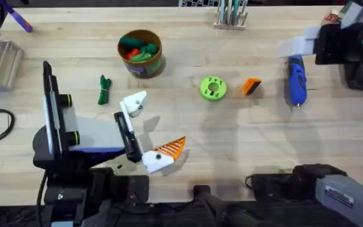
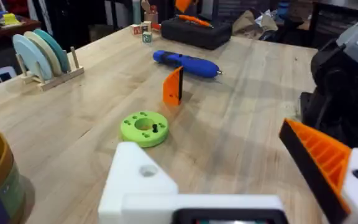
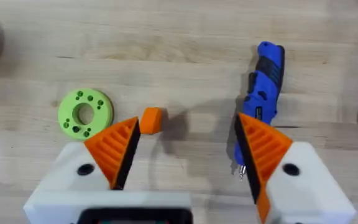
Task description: Pick up the gripper from the table and insert it into the empty holder that is missing its gripper. Then pick up a screw, insert it into the mounting hole, and use the screwdriver to tighten it. Finally, clean up the table by picking up the vegetable and placing it into the bucket.
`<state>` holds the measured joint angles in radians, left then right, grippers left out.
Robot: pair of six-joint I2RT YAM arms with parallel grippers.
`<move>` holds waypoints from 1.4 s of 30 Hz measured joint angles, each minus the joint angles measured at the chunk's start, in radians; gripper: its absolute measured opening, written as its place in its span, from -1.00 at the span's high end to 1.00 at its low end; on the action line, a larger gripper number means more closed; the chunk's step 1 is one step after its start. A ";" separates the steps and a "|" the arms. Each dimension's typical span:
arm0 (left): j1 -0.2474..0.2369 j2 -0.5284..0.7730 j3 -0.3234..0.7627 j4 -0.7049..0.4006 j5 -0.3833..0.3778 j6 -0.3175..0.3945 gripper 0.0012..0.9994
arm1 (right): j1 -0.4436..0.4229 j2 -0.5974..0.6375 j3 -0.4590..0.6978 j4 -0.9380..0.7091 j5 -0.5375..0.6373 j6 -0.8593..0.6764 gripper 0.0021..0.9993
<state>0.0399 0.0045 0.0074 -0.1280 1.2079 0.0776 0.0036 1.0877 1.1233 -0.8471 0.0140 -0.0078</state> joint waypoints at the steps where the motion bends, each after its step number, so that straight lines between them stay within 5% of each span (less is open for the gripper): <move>1: 0.000 0.000 0.000 0.000 0.000 0.000 -0.97 | 0.000 0.000 0.000 0.000 0.000 0.000 -0.87; 29: 0.000 0.000 0.000 0.000 0.000 0.000 -0.97 | 0.004 0.000 0.005 -0.027 -0.001 0.000 -0.98; 42: 0.000 0.000 0.000 0.000 0.000 0.000 -0.97 | 0.142 0.093 0.212 -0.306 -0.031 0.065 -0.98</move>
<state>0.0395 0.0044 0.0074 -0.1280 1.2079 0.0772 0.1452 1.1803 1.3357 -1.1533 -0.0170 0.0569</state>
